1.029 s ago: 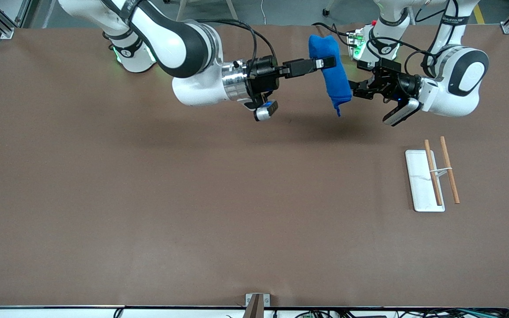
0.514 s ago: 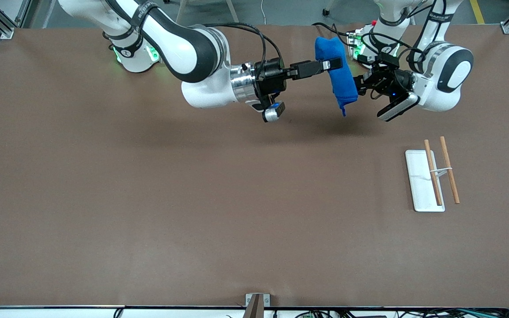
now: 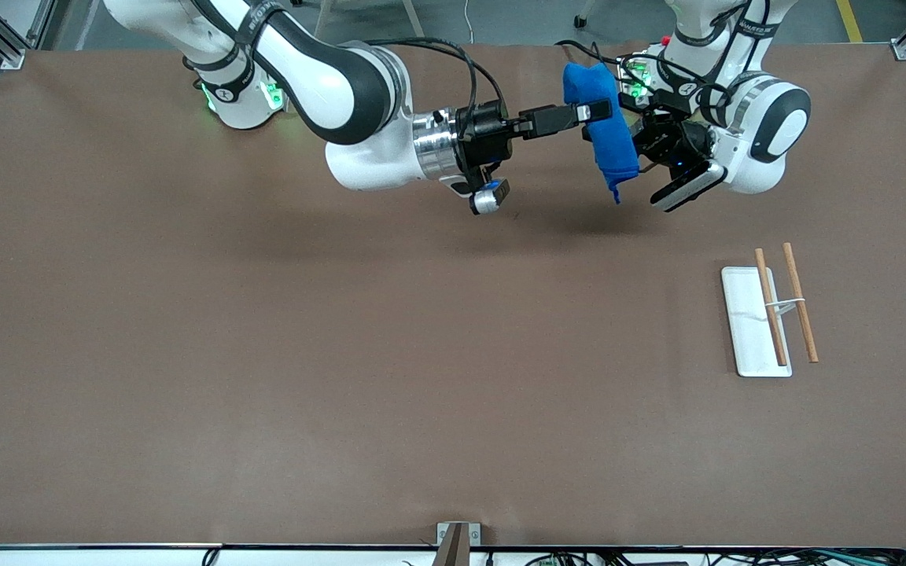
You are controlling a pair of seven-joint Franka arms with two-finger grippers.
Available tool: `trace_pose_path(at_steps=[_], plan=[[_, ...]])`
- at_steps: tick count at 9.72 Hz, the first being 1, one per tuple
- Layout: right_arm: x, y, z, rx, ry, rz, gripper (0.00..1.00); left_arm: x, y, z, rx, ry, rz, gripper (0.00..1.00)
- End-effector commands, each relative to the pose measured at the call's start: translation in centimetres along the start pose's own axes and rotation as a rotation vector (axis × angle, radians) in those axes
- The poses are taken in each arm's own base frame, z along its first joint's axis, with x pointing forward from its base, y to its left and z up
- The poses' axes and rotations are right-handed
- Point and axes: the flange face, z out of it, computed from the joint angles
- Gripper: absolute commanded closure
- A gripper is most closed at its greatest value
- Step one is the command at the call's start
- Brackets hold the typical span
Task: Right arm passes towel to left arm to hang
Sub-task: 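Grasp the towel with the left gripper beside the right gripper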
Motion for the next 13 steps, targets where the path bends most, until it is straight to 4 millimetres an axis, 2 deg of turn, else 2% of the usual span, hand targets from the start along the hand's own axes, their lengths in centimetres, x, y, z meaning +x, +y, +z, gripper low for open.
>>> trace_pose_path(at_steps=[1, 3, 4, 5, 7, 8, 9, 10, 12, 13], plan=[[-0.3, 0.3, 0.7, 0.021, 0.002, -0.009, 0.99, -0.2, -1.1, -1.3, -0.018, 0.056, 0.009, 0.60], [-0.3, 0.3, 0.7, 0.021, 0.002, -0.009, 0.99, 0.3, -0.7, -2.3, -0.021, 0.087, 0.039, 0.87], [-0.3, 0.2, 0.7, 0.021, 0.001, -0.011, 0.99, 0.4, -0.8, -2.6, -0.020, 0.095, 0.047, 0.94], [-0.2, 0.2, 0.6, 0.021, 0.002, -0.012, 0.99, 0.4, -0.8, -2.7, -0.020, 0.098, 0.049, 0.98], [0.3, 0.3, 0.0, 0.011, 0.013, -0.025, 0.99, 0.4, -0.7, -2.8, -0.020, 0.101, 0.050, 0.99], [0.8, 0.7, -0.6, -0.017, 0.026, -0.048, 0.77, 0.4, -0.8, -2.9, -0.019, 0.102, 0.049, 0.99], [1.9, 1.6, -2.1, -0.109, 0.046, -0.099, 0.14, 0.5, -0.8, -2.9, -0.019, 0.102, 0.048, 0.99], [3.4, 1.9, -4.9, -0.214, 0.077, -0.153, 0.00, 0.6, -0.7, -2.9, -0.019, 0.101, 0.046, 0.99], [5.4, 1.3, -9.6, -0.398, 0.116, -0.266, 0.00, 0.8, -0.4, -3.1, 0.006, 0.077, 0.036, 0.99], [6.9, 0.3, -13.7, -0.522, 0.150, -0.341, 0.00, 1.5, -0.1, -3.2, 0.049, 0.049, 0.022, 0.99]])
